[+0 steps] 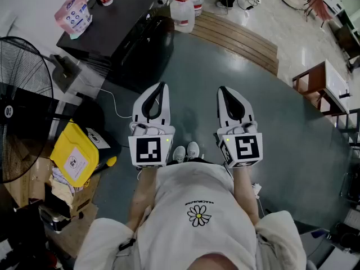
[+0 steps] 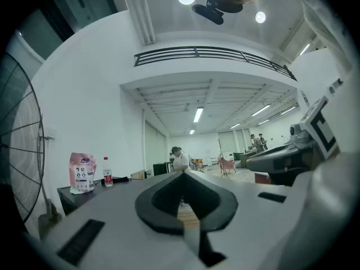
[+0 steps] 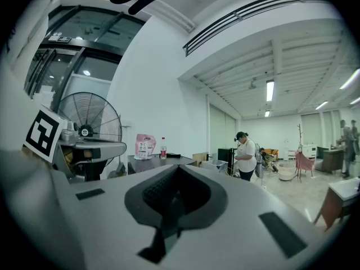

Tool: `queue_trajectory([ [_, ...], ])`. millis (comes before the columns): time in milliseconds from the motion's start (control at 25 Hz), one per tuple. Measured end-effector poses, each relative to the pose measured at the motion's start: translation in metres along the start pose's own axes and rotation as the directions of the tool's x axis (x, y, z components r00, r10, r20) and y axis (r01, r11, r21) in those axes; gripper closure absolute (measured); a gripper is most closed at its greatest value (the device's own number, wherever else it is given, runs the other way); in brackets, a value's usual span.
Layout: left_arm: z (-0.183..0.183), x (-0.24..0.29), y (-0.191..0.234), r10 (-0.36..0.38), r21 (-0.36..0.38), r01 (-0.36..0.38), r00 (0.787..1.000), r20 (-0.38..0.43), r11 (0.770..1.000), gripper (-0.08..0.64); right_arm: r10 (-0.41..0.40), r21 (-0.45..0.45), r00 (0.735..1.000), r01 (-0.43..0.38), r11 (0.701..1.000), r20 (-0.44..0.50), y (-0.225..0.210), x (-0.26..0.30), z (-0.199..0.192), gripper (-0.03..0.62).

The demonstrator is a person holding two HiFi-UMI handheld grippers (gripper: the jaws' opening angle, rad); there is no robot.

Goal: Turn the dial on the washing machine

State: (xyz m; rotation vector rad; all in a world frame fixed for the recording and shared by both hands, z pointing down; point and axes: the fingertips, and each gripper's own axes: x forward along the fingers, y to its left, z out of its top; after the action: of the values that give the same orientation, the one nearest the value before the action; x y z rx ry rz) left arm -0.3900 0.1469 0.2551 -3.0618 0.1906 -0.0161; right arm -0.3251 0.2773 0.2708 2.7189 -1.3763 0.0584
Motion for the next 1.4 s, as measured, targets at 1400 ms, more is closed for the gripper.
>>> queue_trajectory([
  [1400,-0.016,0.202,0.065,0.056,0.036,-0.06,0.994,0.094,0.998,0.561,0.07,0.076,0.997,-0.071,0.995,0.009,-0.11,0.179,-0.025,0.589],
])
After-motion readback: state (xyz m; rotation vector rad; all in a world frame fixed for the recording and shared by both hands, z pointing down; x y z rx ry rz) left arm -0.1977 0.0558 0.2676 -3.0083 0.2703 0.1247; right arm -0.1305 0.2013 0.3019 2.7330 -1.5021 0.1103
